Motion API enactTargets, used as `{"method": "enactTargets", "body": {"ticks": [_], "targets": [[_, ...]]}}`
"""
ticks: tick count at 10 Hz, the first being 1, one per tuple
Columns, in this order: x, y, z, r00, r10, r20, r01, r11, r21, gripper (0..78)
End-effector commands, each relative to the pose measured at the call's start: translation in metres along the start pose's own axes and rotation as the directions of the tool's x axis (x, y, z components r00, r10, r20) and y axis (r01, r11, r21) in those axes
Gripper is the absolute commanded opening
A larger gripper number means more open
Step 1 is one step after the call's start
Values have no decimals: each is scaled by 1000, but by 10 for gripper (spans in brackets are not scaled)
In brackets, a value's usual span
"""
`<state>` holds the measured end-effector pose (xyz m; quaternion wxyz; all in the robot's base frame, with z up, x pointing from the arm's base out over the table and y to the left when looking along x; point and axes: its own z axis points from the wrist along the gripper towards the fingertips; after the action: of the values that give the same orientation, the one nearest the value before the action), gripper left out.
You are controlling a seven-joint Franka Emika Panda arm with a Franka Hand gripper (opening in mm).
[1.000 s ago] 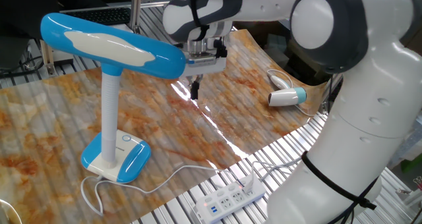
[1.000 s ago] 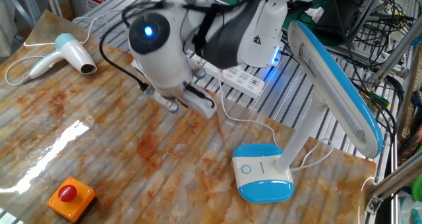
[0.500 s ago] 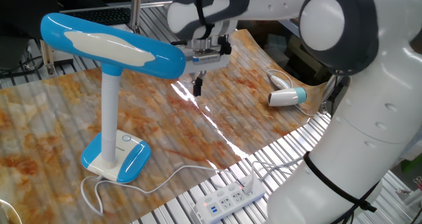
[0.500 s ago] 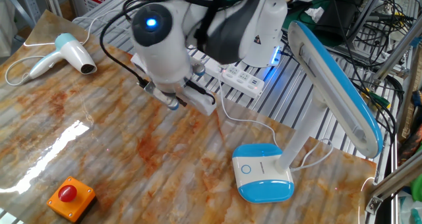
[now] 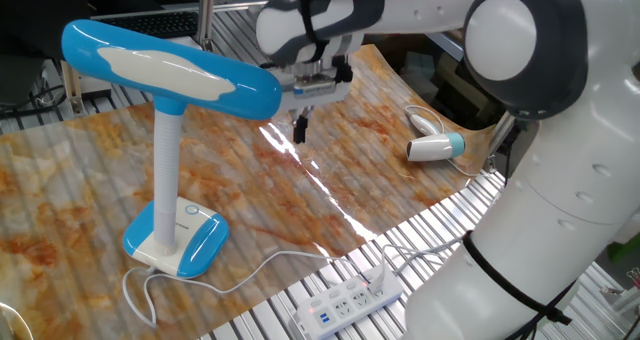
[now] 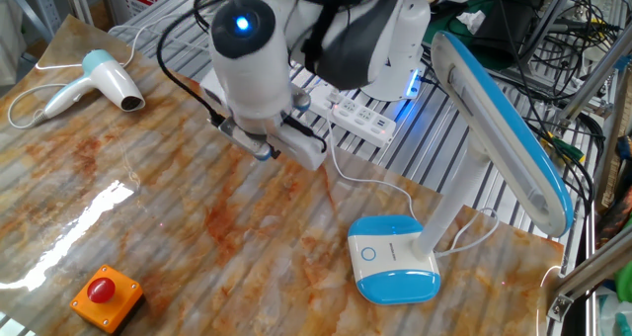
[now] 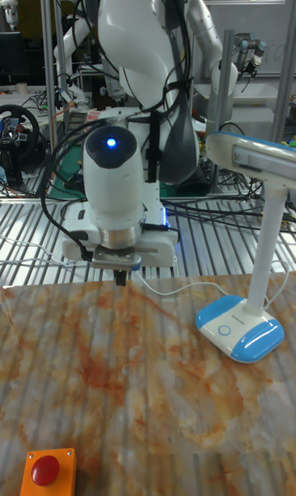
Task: Turn off the desk lamp by pressing the button
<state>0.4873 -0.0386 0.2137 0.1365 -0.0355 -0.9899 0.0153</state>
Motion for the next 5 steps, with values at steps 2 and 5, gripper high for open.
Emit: {"method": "enactTargets", "body": {"ticks": [2, 5], "targets": [[1, -16, -51, 1000, -7, -6, 7, 1000, -15, 0], [9, -20, -102, 1000, -12, 16, 12, 1000, -13, 0]]}}
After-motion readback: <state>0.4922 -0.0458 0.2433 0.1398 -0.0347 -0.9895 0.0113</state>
